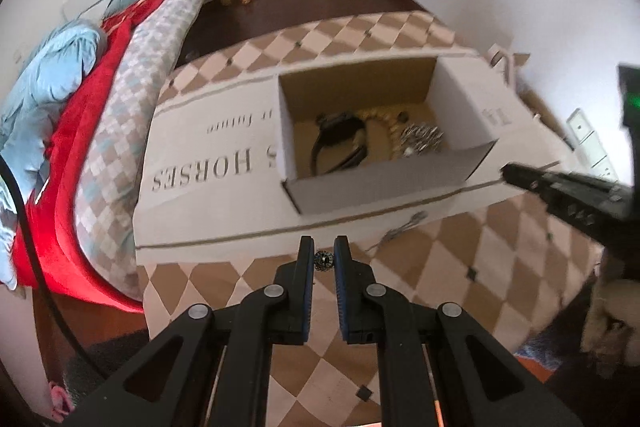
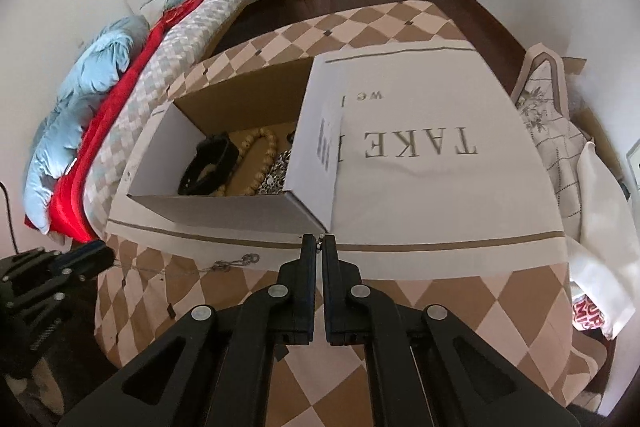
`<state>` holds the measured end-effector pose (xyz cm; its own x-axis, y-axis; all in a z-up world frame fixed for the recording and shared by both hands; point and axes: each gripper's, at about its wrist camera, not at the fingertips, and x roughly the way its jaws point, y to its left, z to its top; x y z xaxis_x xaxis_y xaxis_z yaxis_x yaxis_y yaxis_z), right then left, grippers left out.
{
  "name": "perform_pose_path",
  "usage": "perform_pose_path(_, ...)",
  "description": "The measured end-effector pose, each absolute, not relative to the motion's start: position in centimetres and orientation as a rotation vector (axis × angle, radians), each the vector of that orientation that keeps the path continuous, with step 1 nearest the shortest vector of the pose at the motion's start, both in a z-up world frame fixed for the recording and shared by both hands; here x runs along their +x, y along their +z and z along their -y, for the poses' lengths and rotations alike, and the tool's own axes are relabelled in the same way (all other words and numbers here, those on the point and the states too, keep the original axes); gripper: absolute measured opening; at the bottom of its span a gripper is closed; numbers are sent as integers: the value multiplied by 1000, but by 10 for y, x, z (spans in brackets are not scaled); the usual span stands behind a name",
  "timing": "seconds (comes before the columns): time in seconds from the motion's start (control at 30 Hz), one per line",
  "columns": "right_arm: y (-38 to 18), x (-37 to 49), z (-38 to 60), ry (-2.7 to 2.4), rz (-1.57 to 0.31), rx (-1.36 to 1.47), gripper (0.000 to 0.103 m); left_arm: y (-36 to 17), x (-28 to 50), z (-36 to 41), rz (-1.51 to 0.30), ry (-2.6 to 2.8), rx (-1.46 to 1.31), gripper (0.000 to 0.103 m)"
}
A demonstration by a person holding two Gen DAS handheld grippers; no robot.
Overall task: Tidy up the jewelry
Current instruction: 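Carry both held small rings over the open box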
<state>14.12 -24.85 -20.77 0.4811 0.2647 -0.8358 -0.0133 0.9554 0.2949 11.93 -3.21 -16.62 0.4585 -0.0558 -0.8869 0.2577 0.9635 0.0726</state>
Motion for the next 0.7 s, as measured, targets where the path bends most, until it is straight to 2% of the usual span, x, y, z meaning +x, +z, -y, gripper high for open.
perform_pose_path(0.3,-181,127,269,164,-1012,319,3,-110,122,33,-988,-226,184,7)
perform_pose_path(0.7,-99,138,248,225,-901,309,3,-39,137,37,-887,-244,180,7)
